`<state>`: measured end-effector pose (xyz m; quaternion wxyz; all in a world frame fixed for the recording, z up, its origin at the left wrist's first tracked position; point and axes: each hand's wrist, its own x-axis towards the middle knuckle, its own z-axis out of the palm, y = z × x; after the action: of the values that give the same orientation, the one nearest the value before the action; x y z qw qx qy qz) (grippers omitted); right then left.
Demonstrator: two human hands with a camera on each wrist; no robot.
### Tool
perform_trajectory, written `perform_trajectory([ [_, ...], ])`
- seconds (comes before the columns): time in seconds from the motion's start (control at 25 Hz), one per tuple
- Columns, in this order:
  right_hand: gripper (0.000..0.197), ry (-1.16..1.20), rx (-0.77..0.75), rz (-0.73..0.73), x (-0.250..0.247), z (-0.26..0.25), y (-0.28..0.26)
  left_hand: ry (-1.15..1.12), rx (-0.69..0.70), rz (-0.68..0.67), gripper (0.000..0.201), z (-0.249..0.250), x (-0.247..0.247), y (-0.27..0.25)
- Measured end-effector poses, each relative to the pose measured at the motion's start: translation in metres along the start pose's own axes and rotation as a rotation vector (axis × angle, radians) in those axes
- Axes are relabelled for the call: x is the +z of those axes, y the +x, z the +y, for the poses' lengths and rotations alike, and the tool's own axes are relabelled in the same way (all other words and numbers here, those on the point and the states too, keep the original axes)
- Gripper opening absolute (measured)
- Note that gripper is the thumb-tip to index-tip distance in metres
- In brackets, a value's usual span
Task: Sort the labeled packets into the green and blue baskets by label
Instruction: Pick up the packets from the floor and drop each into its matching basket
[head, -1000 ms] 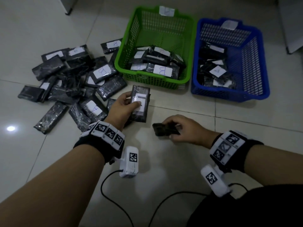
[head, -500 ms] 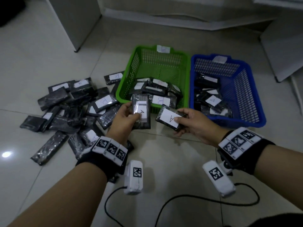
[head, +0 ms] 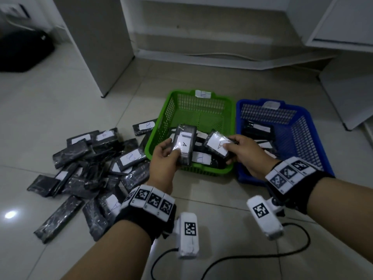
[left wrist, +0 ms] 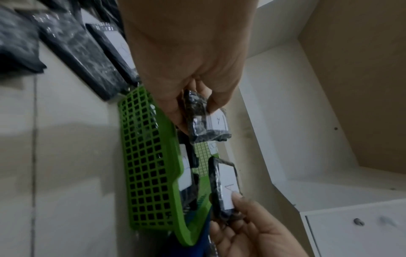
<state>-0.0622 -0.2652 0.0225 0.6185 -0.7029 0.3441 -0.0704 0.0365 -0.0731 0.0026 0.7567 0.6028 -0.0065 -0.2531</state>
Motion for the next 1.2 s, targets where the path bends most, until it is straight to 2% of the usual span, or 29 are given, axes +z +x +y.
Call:
perform_trajectory([
  [0.16,0.025,0.112,-0.002,0.136,-0.032,0.023,-0.009,0.034,0.016,-0.085,0.045,-0.012,0.039,-0.002],
  [0.32,0.029,0.236,-0.025,0.362,-0.085,0.031,-0.010,0.150,0.043,-0.173,0.025,-0.034,0.083,-0.002],
  [0.52,0.015,0.109,0.058,0.648,-0.150,0.051,0.001,0.352,0.120,-0.329,0.023,-0.057,0.152,0.005],
  [0.6,0.016,0.093,0.106,0.677,-0.166,0.065,0.001,0.442,0.129,-0.409,0.026,-0.067,0.182,0.007],
  [0.68,0.025,-0.085,0.147,0.667,-0.175,0.077,-0.001,0.506,0.140,-0.451,0.031,-0.076,0.204,0.006],
  [0.84,0.033,-0.564,0.179,0.419,-0.186,0.095,-0.019,0.666,0.170,-0.443,0.035,-0.095,0.236,0.003],
  [0.92,0.031,-0.589,0.129,0.403,-0.190,0.102,-0.033,0.781,0.235,-0.482,0.038,-0.102,0.246,0.000],
  [1.08,0.021,-0.450,-0.022,0.599,-0.200,0.109,-0.064,1.064,0.430,-0.610,0.042,-0.113,0.272,-0.011],
  [1.2,0.024,-0.510,-0.107,0.579,-0.203,0.115,-0.075,1.394,0.562,-0.644,0.032,-0.120,0.283,-0.025],
])
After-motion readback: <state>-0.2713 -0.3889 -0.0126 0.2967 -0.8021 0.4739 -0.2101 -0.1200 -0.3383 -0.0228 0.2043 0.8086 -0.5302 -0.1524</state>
